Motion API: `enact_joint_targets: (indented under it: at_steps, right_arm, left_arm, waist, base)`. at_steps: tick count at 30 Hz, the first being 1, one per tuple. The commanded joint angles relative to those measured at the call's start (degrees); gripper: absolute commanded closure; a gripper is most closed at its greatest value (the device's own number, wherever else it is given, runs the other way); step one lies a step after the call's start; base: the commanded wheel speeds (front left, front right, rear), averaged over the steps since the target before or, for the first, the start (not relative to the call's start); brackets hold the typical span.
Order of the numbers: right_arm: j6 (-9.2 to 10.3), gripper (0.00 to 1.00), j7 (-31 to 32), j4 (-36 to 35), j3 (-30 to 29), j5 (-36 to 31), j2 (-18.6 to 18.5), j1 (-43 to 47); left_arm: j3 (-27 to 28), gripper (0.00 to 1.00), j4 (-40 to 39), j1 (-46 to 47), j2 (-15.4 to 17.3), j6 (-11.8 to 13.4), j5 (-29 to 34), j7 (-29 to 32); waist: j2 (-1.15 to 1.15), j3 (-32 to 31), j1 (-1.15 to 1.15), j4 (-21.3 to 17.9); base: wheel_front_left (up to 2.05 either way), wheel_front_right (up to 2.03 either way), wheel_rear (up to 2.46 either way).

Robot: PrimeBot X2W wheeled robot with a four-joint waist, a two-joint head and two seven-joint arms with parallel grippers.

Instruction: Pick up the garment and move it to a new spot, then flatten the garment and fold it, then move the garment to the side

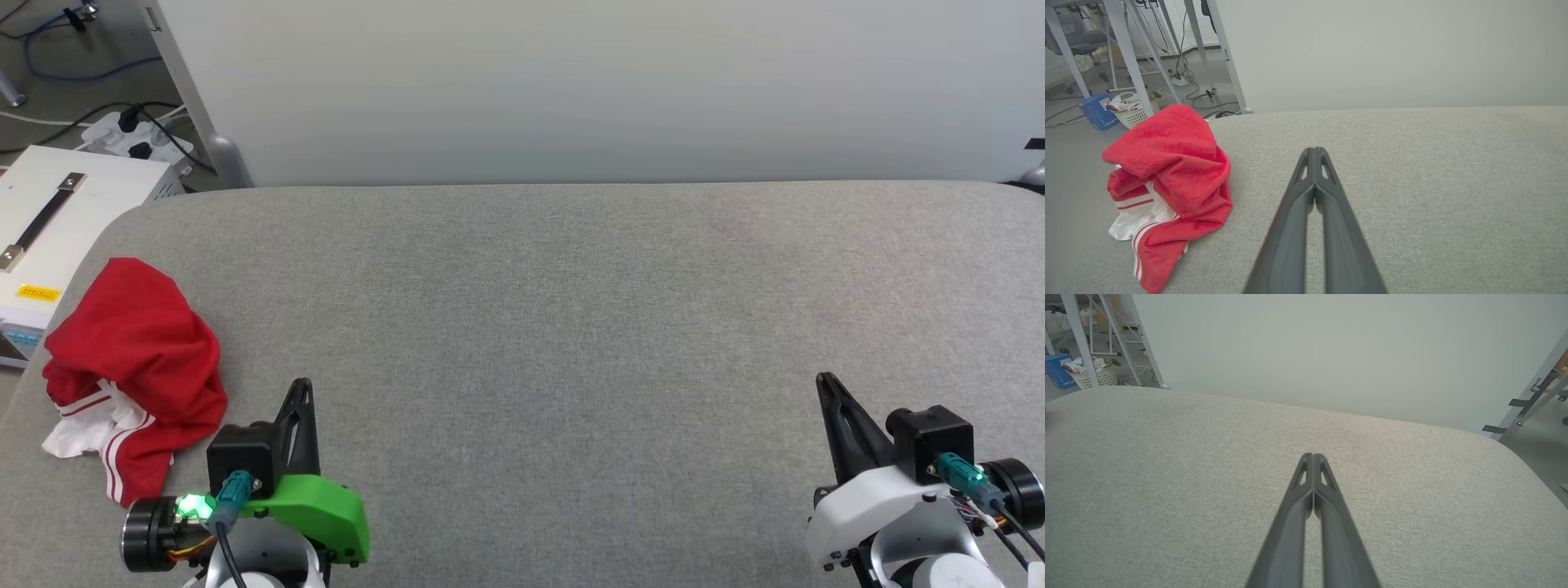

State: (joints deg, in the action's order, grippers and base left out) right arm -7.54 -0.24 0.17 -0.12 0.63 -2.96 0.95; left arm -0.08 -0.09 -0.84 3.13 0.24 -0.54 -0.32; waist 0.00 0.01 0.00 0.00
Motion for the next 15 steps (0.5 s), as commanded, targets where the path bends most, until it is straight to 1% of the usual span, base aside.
enact_joint_targets:
  at_steps: [1,15]
  right_arm:
    - [0.05,1.0,0.2,-0.2,0.1,-0.6,0.1,-0.9]
    - [0.05,1.0,0.2,-0.2,0.1,-0.6,0.1,-0.9]
  left_arm:
    - [0.1,1.0,0.1,0.8,-0.2,-0.2,0.5,0.3]
    - [0.1,1.0,0.1,0.8,-0.2,-0.2,0.5,0.3]
  waist:
    - [0.0,0.0,0.0,0.0]
    - [0.0,0.0,0.0,0.0]
  base:
    - [0.0,0.0,0.0]
    - [0.0,0.0,0.0]
